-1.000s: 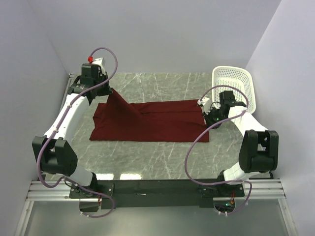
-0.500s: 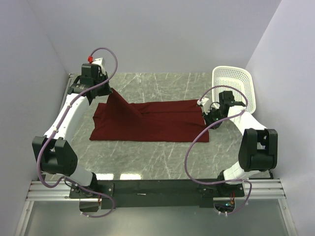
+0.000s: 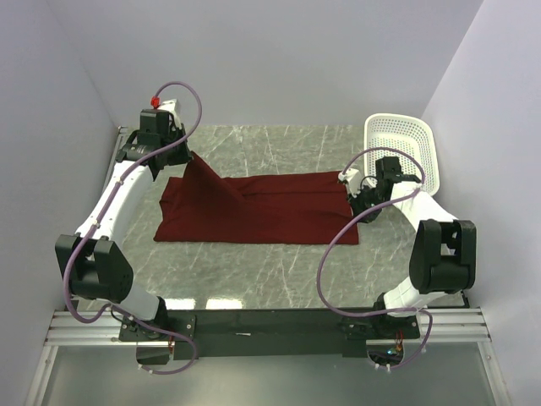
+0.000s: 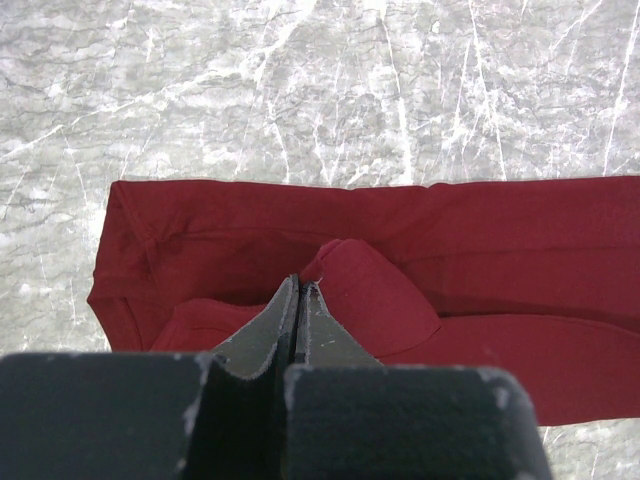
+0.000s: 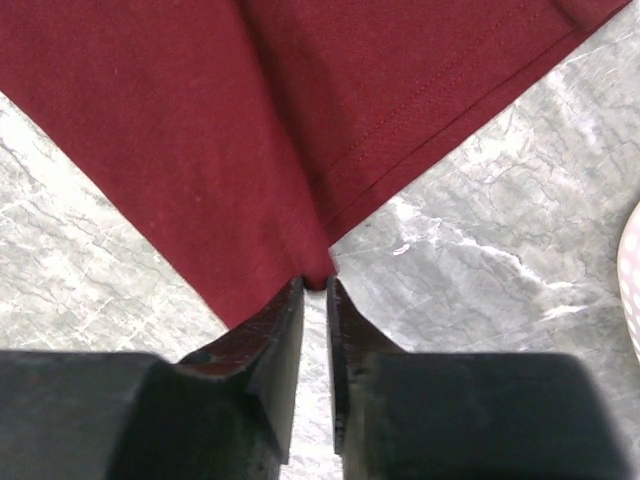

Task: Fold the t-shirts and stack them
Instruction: Fold the tshirt

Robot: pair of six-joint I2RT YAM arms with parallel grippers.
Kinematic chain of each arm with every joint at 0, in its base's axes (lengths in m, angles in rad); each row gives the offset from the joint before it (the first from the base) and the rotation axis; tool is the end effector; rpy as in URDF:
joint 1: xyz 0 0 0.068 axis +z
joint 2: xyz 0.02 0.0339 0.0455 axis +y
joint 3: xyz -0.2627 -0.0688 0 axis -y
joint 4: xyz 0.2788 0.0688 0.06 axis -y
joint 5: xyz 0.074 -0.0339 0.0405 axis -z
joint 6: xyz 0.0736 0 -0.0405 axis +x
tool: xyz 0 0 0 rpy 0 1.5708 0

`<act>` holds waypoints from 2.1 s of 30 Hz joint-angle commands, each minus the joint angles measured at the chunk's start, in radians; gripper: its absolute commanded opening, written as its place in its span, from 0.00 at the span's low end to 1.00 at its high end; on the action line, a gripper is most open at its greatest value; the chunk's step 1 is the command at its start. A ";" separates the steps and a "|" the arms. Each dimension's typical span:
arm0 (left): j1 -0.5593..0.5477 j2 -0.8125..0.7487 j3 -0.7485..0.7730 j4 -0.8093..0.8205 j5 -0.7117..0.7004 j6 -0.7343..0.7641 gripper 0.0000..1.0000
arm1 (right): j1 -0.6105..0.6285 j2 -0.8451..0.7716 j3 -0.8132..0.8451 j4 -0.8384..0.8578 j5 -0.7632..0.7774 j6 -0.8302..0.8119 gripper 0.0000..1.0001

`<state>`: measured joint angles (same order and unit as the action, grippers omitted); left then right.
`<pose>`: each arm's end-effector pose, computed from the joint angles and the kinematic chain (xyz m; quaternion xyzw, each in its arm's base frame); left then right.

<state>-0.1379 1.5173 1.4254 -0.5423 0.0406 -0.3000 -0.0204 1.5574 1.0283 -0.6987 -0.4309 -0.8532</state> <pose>0.4036 -0.0590 0.3226 -0.0631 0.8900 -0.1157 0.4366 0.3354 0.0239 0.1546 -0.4227 0.8655 0.1203 0.2402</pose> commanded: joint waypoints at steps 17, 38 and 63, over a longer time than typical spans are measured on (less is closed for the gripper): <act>0.006 -0.098 -0.062 0.082 0.080 0.030 0.01 | 0.016 0.067 0.252 -0.120 -0.342 0.089 0.52; 0.006 -0.379 -0.388 -0.079 0.398 -0.073 0.01 | 0.396 0.405 0.744 -0.248 -0.534 0.270 0.52; -0.043 -0.467 -0.549 -0.176 0.257 -0.226 0.58 | 0.465 0.333 0.569 -0.163 -0.537 0.306 0.52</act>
<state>-0.1783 1.0004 0.9031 -0.8059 0.3164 -0.4782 0.4427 1.9839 1.6276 -0.8967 -0.9535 -0.5549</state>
